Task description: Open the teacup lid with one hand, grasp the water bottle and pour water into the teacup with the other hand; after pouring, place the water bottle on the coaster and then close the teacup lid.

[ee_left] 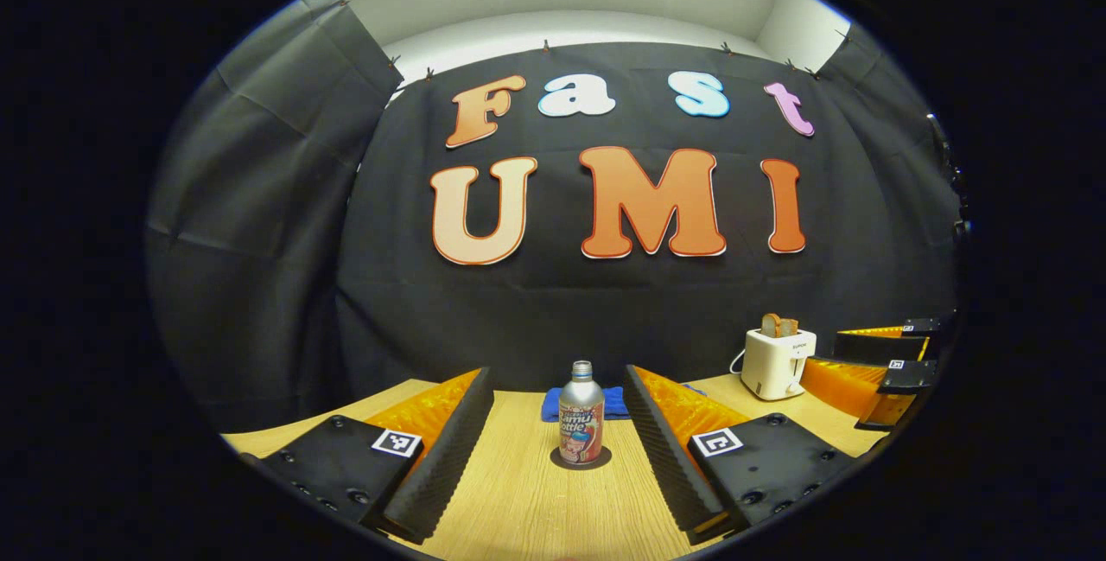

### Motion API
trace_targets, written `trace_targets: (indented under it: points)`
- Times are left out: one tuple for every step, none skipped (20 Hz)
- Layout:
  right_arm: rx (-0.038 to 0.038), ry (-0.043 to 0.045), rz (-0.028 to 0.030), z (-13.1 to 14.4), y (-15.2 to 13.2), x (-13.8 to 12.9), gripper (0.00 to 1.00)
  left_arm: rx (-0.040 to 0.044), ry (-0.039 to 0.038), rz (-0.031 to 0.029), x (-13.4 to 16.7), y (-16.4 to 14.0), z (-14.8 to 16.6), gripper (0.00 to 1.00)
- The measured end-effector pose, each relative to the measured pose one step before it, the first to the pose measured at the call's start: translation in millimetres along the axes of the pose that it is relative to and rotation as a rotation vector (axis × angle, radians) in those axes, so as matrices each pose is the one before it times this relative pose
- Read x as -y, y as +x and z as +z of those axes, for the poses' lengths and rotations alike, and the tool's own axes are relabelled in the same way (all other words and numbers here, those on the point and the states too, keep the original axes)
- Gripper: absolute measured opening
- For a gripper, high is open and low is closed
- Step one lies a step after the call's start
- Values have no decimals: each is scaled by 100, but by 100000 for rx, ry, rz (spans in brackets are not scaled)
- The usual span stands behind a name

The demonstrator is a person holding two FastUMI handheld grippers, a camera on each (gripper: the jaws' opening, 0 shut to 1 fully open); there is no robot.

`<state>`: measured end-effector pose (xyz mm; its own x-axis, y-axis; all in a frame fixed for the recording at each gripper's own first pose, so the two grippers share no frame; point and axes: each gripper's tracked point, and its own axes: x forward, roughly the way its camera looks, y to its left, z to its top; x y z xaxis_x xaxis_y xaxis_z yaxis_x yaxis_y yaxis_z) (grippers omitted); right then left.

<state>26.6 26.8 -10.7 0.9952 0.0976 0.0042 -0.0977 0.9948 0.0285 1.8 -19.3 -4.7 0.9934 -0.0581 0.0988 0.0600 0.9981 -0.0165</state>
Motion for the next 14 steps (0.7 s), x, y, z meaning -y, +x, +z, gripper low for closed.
trace_targets:
  points:
    - [1070, -1006, -1008, 324, -305, 259, 81, 319, 29, 623, -164, -305, 191, 98]
    - [650, -223, -950, 192, -143, 321, 81, 322, -99, 444, -63, -257, 219, 98]
    - [-149, 276, -35, -168, 147, -210, 77, 231, -83, 317, -56, -172, 84, 95]
    - [-380, 782, -371, -112, -57, 39, 81, 178, -298, 517, -74, -210, -13, 95]
    - [-500, 717, -278, -96, -99, 145, 82, -55, -254, 344, -101, -281, 52, 96]
    - [-148, 510, -449, -39, -24, 103, 81, -90, -266, 304, -104, -89, -129, 96]
    - [-73, 126, -291, 88, -157, 22, 82, -118, -172, 296, -66, -54, -41, 97]
    - [197, -123, -159, 176, -170, -1, 82, -201, -288, 747, -16, 45, -158, 97]
    - [395, -209, -346, 10, -233, 138, 82, -34, -376, 427, -78, -105, -34, 97]
    - [675, -220, -404, 230, -144, 144, 81, -76, -166, 396, -168, -110, 40, 98]
    - [825, -3, 33, 287, -293, 131, 82, 56, -250, 421, -114, -152, -2, 95]
    - [660, 294, 103, 171, -198, 108, 81, 74, -6, 185, 37, 76, 33, 98]
    - [520, 442, 111, 85, -311, 106, 81, 227, 251, 295, -78, -33, 104, 98]
    - [185, 344, -256, 103, -255, 105, 81, 264, 140, -28, 85, -29, 60, 100]
